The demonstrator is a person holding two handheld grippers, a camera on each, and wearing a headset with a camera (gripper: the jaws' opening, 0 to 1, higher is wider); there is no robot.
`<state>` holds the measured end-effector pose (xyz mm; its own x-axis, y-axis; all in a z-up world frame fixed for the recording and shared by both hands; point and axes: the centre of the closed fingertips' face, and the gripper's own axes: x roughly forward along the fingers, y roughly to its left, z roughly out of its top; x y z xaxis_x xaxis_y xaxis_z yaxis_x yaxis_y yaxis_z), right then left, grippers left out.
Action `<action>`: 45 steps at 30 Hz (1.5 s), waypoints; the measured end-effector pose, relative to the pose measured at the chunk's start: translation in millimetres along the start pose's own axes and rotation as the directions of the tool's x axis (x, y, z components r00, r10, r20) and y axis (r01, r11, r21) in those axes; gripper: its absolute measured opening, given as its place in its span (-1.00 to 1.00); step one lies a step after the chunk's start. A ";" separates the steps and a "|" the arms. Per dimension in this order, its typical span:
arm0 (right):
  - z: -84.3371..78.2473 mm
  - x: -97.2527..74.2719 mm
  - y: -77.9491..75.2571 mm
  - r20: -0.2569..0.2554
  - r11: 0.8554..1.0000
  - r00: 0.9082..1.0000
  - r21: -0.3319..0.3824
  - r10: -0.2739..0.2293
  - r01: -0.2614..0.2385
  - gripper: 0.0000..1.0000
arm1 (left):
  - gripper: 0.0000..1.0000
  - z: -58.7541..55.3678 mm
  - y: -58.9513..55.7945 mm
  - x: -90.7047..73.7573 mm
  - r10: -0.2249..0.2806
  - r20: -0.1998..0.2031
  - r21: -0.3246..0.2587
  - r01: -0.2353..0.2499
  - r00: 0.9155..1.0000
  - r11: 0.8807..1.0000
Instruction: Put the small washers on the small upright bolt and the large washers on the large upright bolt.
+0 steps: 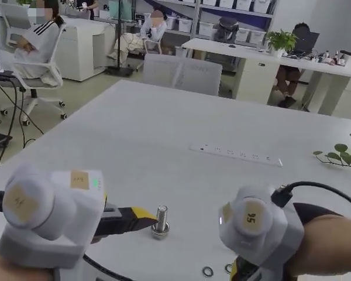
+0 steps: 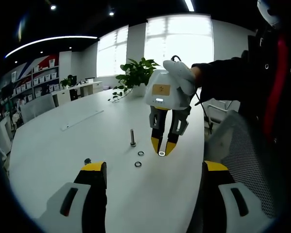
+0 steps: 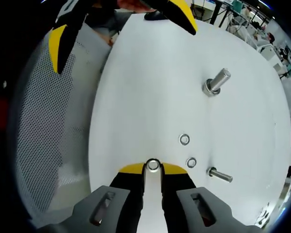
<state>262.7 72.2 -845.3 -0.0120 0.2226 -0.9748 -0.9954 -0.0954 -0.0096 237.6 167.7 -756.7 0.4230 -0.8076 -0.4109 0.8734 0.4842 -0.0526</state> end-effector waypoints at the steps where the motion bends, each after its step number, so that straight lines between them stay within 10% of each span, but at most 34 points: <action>1: -2.2 -1.6 -1.2 0.001 1.000 1.000 0.008 -0.004 0.004 -0.74 | 0.60 0.0 0.5 0.3 0.000 0.000 0.000 0.000 1.000 1.000; 25: -40.4 -52.9 -28.6 0.009 0.989 0.996 0.122 -0.085 0.083 -0.74 | 0.60 -8.9 12.2 13.8 -0.038 -0.014 -0.014 0.038 0.999 0.999; 45: -20.0 -76.3 -70.7 0.046 0.985 0.990 0.117 -0.133 0.127 -0.74 | 0.60 -18.4 19.2 20.3 -0.050 -0.014 -0.047 0.049 0.999 0.998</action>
<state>335.9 42.6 -774.6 0.1162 0.2776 -0.9536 -0.9931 0.0481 -0.1070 258.5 166.8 -782.8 0.3756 -0.8257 -0.4208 0.8808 0.4593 -0.1149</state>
